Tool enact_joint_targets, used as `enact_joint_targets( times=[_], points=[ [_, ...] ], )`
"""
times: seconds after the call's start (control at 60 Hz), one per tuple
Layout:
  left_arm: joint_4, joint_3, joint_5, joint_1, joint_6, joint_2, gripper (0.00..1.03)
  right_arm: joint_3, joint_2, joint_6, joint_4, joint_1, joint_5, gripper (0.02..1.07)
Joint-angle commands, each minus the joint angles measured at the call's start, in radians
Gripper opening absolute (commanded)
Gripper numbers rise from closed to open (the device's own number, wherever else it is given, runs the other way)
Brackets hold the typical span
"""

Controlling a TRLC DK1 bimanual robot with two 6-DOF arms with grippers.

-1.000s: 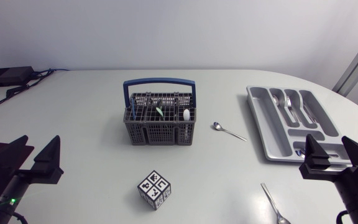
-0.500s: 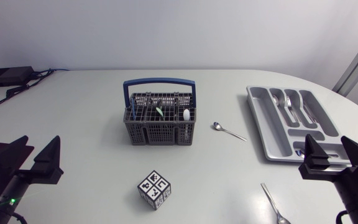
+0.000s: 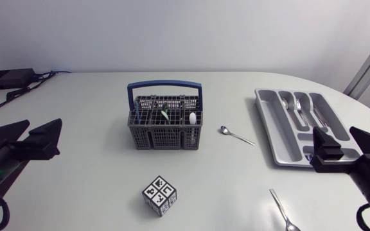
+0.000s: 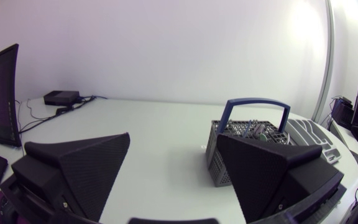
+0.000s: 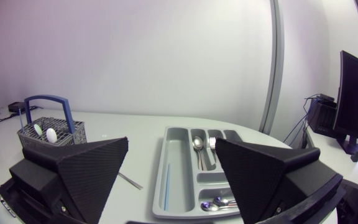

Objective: Transfer all utensils from the basket to the drawer tray.

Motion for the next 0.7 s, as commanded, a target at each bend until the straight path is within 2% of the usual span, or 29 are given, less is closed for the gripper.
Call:
enact_joint_targets(
  times=[0.0, 0.15, 0.317, 0.417, 0.483, 0.567, 0.683],
  points=[
    [-0.054, 0.102, -0.006, -0.015, -0.035, 0.132, 0.98, 0.074, 0.12, 0.01, -0.001, 0.023, 0.0, 1.03],
    [-0.201, 0.235, -0.009, -0.062, -0.003, 0.333, 0.97, 0.166, 0.289, 0.013, -0.038, 0.059, 0.001, 1.03],
    [-0.256, 0.301, -0.001, -0.128, 0.137, 0.44, 0.97, 0.273, 0.447, 0.011, -0.127, 0.098, 0.004, 1.02],
    [-0.281, 0.338, 0.012, -0.159, 0.157, 0.501, 0.98, 0.347, 0.556, -0.003, -0.199, 0.126, 0.004, 1.02],
    [-0.285, 0.37, 0.108, -0.143, 0.158, 0.577, 0.97, 0.391, 0.635, -0.035, -0.242, 0.135, -0.005, 1.02],
    [-0.284, 0.404, 0.187, -0.125, 0.161, 0.642, 0.97, 0.442, 0.726, -0.095, -0.279, 0.151, -0.043, 1.02],
    [-0.258, 0.437, 0.226, -0.136, 0.164, 0.689, 0.97, 0.528, 0.852, -0.19, -0.357, 0.151, -0.1, 1.02]
  ],
)
